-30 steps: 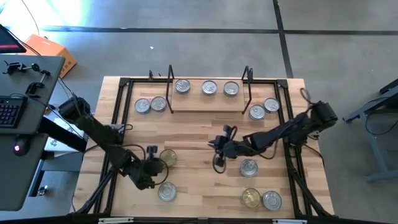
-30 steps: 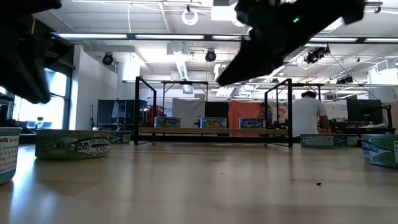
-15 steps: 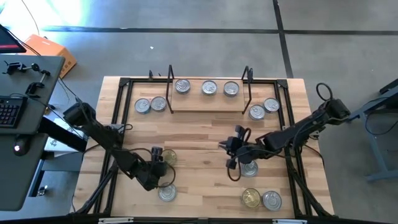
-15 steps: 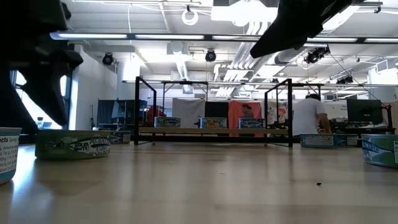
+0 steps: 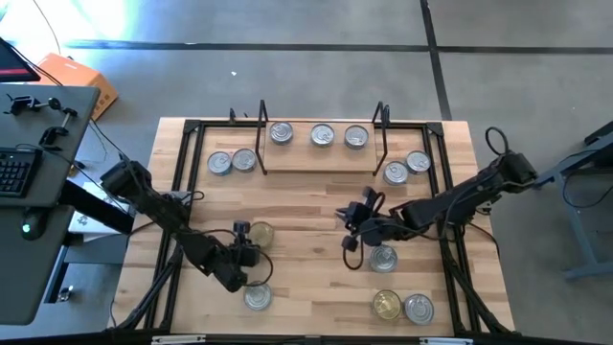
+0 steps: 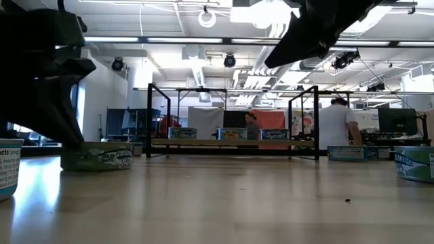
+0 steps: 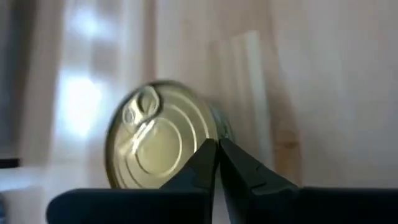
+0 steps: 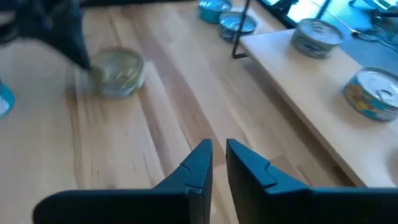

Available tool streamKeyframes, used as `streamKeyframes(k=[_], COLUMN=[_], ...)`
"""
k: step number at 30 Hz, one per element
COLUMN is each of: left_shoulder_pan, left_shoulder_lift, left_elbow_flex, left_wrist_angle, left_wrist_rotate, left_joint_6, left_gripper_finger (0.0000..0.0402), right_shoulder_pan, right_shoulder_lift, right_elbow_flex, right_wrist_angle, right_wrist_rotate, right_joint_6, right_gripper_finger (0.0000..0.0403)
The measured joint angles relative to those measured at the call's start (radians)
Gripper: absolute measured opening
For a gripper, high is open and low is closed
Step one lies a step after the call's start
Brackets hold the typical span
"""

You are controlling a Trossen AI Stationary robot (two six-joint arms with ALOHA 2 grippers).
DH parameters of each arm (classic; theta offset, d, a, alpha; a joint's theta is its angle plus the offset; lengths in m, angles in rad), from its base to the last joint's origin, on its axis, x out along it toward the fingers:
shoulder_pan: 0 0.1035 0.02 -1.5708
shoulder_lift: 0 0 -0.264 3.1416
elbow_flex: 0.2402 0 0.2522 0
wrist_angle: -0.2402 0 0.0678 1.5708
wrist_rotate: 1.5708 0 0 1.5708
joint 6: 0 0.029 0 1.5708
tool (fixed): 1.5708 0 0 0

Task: Stack canned seafood by type on shelf
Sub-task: Stack the green tuna can on top of the other green tuna can on the shelf, then adjust the yellow and blue tuna can on the table

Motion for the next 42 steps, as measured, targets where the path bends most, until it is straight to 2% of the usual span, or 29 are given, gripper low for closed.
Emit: streamKeyframes(k=[6,10,14,18,21,26,31,38,42], left_shoulder_pan=[-0.001,0.000,-0.001,-0.001,0.002,0.008,0.012,0.026,0.026], left_shoulder_lift=[-0.044,-0.046,-0.047,-0.054,-0.074,-0.113,-0.119,-0.119,-0.119], left_elbow_flex=[0.003,0.003,0.003,0.003,0.003,0.003,0.004,0.004,0.004], left_wrist_angle=[0.025,0.045,0.017,0.001,0.006,0.009,0.047,0.100,0.143], left_wrist_rotate=[-0.108,-0.134,-0.132,-0.132,-0.138,-0.215,-0.299,-0.276,-0.271], left_joint_6=[-0.009,-0.019,-0.084,-0.138,-0.160,-0.183,-0.184,-0.179,-0.117], left_gripper_finger=[0.0001,0.0001,0.0000,0.0004,0.0009,0.0021,0.0027,0.0033,0.0036], right_shoulder_pan=[-0.033,-0.053,-0.064,-0.066,-0.056,-0.019,0.018,0.033,0.030], right_shoulder_lift=[0.118,0.209,0.230,0.179,0.104,-0.013,-0.048,-0.023,0.011], right_elbow_flex=[0.000,0.000,0.000,0.000,0.000,0.000,0.000,0.000,0.000], right_wrist_angle=[0.183,0.339,0.351,0.233,0.095,-0.103,-0.140,-0.138,-0.118], right_wrist_rotate=[-0.117,-0.207,-0.217,-0.197,-0.189,-0.192,-0.192,-0.177,-0.117], right_joint_6=[-0.181,-0.321,-0.367,-0.314,-0.234,-0.079,-0.021,0.030,0.029], right_gripper_finger=[0.0051,0.0094,0.0145,0.0172,0.0173,0.0167,0.0165,0.0165,0.0165])
